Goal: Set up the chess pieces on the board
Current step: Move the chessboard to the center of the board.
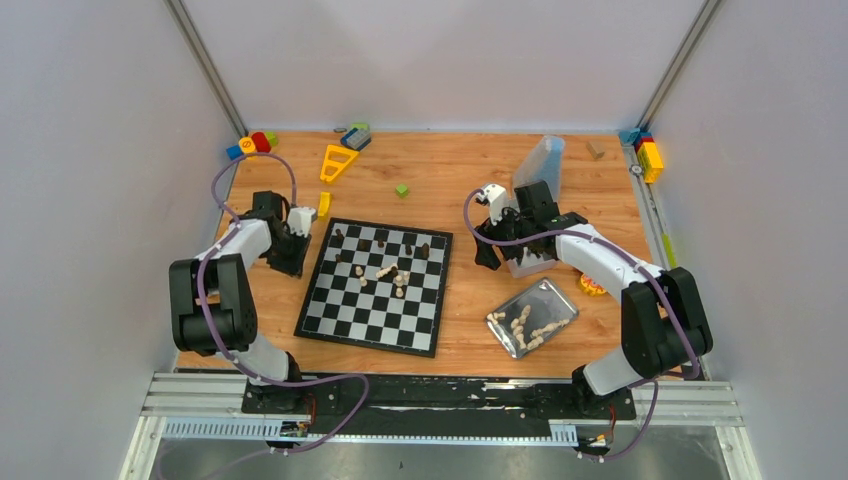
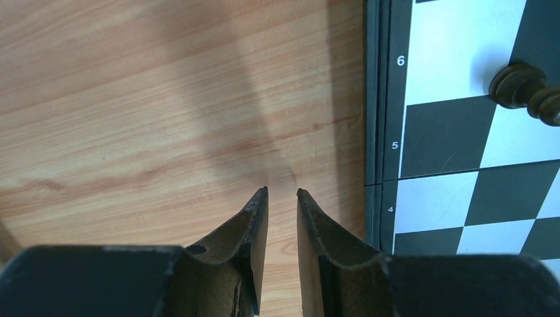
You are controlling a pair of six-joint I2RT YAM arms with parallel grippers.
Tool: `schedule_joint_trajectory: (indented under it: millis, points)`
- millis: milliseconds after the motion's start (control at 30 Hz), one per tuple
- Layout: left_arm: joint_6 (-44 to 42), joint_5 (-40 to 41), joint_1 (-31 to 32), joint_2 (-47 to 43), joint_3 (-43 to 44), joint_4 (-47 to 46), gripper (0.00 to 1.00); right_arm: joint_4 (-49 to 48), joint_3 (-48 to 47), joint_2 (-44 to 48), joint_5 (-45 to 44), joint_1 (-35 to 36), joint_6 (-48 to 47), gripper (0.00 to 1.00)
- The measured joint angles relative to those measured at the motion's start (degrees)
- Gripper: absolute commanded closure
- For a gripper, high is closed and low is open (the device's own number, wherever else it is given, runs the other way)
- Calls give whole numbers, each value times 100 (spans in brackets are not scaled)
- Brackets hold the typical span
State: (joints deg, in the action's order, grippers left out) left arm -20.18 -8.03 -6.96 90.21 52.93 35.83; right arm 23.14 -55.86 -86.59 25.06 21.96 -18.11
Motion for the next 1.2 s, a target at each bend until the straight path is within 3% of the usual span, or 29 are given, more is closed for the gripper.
schedule_joint_trajectory:
  millis: [1000,1200]
  points:
    - [127,-92,2269,24,-153,179,72,120,-90,-2,-55,0,-66,30]
    - [186,13,2275,-11,-144,212,63,402,-442,-9,-20,22,-127,31]
